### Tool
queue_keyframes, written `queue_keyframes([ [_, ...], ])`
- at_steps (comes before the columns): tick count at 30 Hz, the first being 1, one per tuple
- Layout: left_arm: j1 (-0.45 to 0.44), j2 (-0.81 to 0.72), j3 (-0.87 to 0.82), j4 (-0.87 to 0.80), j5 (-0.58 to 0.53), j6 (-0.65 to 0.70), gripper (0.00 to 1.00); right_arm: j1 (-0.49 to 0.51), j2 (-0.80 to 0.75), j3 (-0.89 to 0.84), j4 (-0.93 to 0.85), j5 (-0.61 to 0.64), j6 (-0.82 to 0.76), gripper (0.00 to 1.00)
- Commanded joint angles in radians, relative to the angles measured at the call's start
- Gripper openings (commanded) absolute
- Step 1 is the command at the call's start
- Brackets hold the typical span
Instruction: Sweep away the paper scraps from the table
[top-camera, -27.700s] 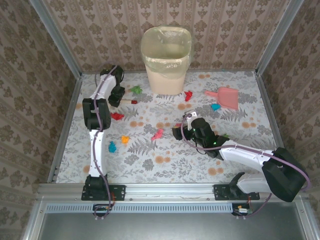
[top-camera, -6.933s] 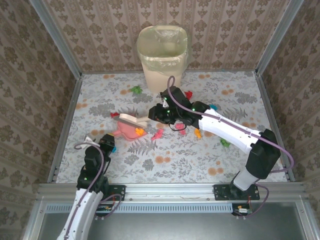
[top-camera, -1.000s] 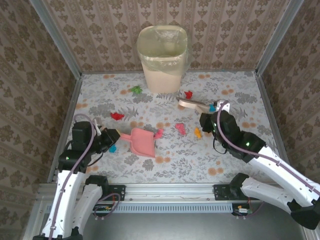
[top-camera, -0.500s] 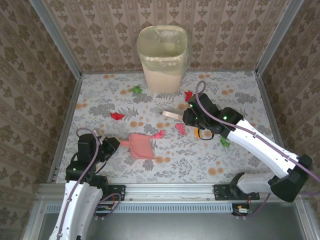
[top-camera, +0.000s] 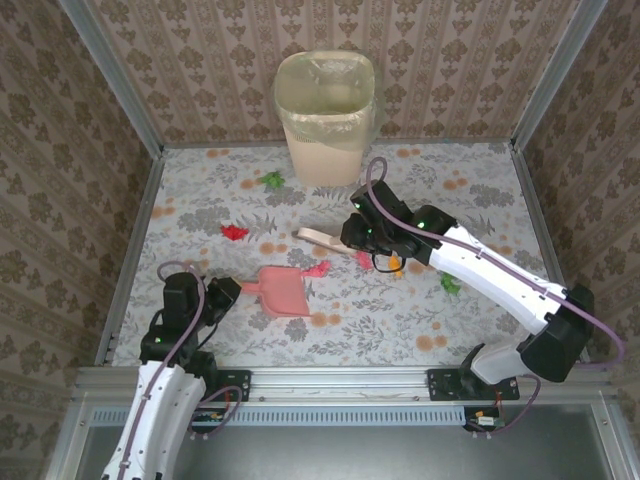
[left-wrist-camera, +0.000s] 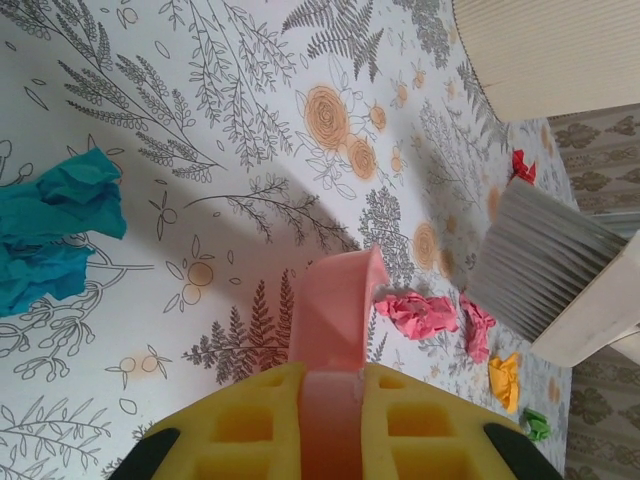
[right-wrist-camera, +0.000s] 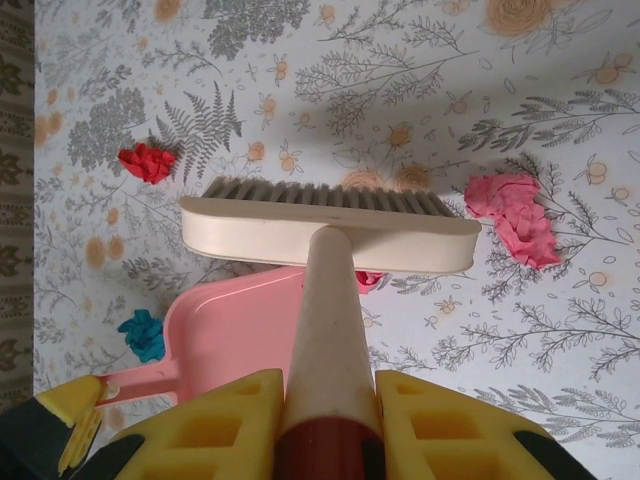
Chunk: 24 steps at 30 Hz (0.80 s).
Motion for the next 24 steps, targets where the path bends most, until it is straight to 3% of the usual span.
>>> queue_keyframes([
  [1,0.008,-0.013,-0.024,0.009,-0.053,-0.001,0.0,0.005,0.01,0.032,0.028,-0.018,0.022,0.0],
  [15,0.008,-0.013,-0.073,0.053,-0.082,-0.027,0.0,0.007,0.001,-0.024,0.057,-0.078,0.057,0.0],
  [24,0.005,0.009,-0.09,0.093,-0.074,-0.043,0.0,0.008,0.009,-0.057,0.113,-0.181,0.109,0.0],
])
